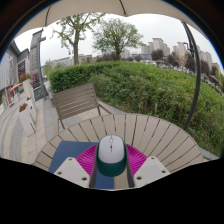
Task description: Arrange mouse
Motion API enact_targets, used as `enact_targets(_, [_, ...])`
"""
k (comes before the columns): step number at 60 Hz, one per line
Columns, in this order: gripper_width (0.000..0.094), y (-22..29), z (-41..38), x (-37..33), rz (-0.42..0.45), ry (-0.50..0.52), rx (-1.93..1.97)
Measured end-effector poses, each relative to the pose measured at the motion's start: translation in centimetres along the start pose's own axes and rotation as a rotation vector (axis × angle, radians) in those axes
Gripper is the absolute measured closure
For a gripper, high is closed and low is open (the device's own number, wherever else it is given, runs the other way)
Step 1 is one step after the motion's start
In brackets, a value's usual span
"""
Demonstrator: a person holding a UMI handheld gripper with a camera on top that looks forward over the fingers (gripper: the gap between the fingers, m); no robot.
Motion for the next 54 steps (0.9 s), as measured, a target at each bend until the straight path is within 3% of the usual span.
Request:
enact_targets(18, [0.0489, -6.0, -11.8, 7.8, -0.108, 0.062, -0.058])
enact_targets(24, [0.039, -7.4, -12.7, 8.4, -0.153, 0.07, -0.062])
enact_targets(27, [0.0182, -7.1, -12.5, 7.7, -0.159, 0.058, -0.059])
enact_targets(28, [0.0085, -7.0, -12.3, 7.4, -0.166, 0.05, -0.06])
enact_targets(31, [0.0119, -6.4, -11.6, 5.8, -0.185, 0.031, -0.068])
enact_targets(35, [0.0081, -5.6, -10.6, 2.4, -0.223, 0.015, -0.077])
enact_targets(45, [0.0083, -4.5, -9.2, -9.9, -0.318, 0.077, -0.104])
enact_targets(54, [0.0079, -5.6, -6.9, -19.2, -0.37, 0.062, -0.14])
Point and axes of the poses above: the point between the fingertips, and its own axes, seen from behind it with the camera up: z to the right, y up, x forward, the way the camera looks, the point moved 1 cm from there along -x, backward, against the way the camera looks, and after that the axes turned 9 degrees about -x, right-handed, at the moved point
